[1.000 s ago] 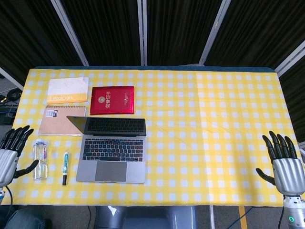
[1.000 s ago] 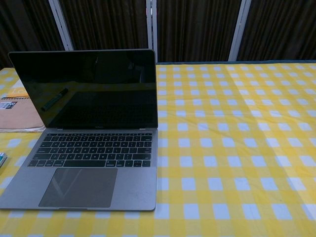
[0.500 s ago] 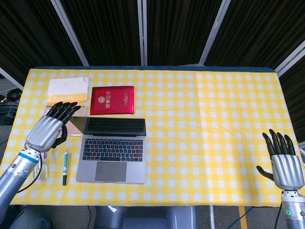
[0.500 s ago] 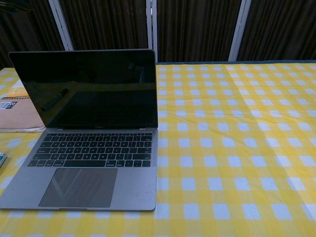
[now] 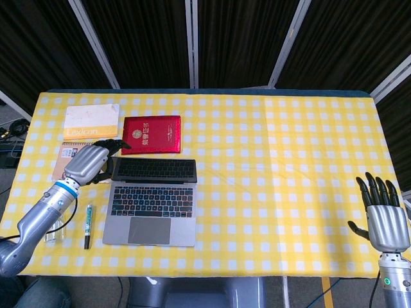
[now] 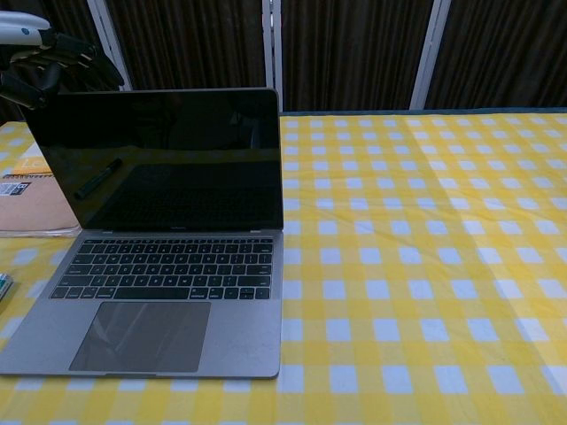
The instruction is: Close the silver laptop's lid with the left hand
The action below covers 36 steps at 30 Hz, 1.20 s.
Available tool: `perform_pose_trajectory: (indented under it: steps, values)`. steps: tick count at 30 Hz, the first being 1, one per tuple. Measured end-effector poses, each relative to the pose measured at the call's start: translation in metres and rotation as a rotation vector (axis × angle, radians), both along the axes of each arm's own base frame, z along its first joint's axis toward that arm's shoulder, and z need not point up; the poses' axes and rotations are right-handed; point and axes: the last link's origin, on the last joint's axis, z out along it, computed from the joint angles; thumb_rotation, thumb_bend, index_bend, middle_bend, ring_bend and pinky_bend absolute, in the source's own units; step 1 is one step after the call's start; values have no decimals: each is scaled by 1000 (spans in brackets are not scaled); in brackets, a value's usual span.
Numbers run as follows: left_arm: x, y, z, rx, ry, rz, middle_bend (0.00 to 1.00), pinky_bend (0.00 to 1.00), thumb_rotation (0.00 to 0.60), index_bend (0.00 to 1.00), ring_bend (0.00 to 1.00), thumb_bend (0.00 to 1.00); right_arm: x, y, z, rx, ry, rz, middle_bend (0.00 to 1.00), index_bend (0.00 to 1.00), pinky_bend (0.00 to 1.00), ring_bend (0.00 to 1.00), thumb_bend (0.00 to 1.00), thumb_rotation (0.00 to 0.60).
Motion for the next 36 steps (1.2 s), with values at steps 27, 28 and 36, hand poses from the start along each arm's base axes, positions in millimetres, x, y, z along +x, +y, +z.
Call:
perform_pose_trajectory:
  steps: [27,28,36]
  values:
    - [-4,-56,-2,-219,-33,-38,278,322,600,345,275,1000,0,0,-4,9,8,-5,0,0,0,0,0,600]
    - [-4,-59,-3,-229,-40,-41,279,322,600,346,275,1000,0,0,-4,9,8,-4,0,0,0,0,0,600]
    - [-15,-78,-14,-299,-61,-81,280,322,600,361,275,1000,1,1,-5,15,7,-5,0,0,0,0,0,600]
